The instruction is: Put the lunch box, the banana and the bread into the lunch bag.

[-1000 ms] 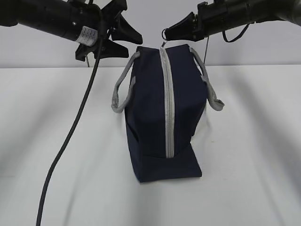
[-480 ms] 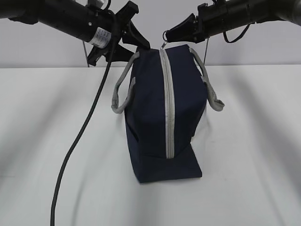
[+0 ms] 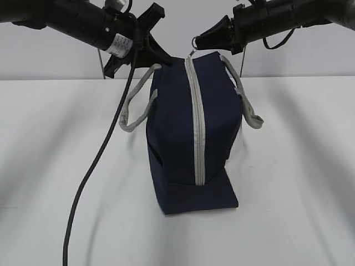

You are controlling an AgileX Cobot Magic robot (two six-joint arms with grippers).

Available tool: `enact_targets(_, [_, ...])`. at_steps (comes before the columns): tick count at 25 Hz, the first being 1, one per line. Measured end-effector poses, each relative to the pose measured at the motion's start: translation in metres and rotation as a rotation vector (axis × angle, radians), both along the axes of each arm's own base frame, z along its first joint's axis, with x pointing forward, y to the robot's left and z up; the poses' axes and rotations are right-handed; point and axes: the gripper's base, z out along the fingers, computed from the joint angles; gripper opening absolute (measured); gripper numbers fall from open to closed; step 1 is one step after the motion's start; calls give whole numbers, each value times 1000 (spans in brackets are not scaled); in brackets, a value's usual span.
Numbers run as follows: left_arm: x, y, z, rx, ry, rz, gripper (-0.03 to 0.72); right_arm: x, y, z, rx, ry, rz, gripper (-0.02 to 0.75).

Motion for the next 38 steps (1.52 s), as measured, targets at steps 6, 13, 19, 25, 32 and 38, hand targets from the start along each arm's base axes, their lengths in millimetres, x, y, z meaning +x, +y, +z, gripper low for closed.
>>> enact_targets(6, [0, -1, 0, 7, -16, -15, 11, 4, -3, -14, -34, -66, 37, 0])
enact_targets(13, [-2, -2, 0, 17, -38, -43, 11, 10, -1, -36, 24, -36, 36, 0])
enact_targets(19, [-2, -2, 0, 22, -46, -55, 11, 14, 1, -46, 98, -7, 23, 0])
enact_targets(25, [-2, -2, 0, 23, -46, -57, 9, 16, 1, -58, 112, 15, 20, 0])
enact_targets(32, [1, -4, 1, 29, -62, -68, 8, 15, -2, -74, 14, 75, 26, 0])
enact_targets(38, [1, -6, 1, 29, -66, -72, 8, 14, -5, -75, -4, 124, 14, 0])
